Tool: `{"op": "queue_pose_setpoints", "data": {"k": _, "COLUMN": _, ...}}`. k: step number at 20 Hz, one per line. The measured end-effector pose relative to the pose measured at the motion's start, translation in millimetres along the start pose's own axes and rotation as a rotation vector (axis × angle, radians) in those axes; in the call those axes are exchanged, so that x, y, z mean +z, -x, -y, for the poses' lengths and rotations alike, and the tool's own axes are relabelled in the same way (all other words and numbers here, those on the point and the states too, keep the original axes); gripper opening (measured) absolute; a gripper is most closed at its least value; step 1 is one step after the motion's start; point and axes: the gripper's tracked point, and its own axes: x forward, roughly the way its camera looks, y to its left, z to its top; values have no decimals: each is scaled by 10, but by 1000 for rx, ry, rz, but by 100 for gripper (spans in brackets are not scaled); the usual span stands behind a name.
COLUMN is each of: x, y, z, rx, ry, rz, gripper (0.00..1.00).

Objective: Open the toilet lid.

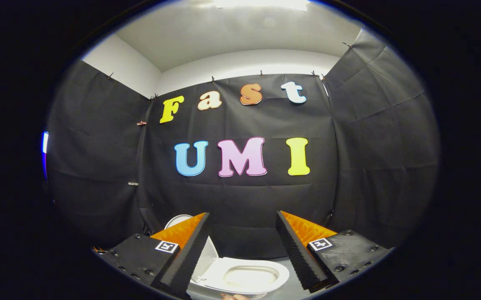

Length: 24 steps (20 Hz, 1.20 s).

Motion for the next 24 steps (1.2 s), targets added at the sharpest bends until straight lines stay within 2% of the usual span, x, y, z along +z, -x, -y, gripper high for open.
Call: {"op": "queue_pose_setpoints", "data": {"k": 24, "x": -137, "y": -57, "z": -55, "rx": 22, "ry": -3, "rz": -31, "gripper": 98}}
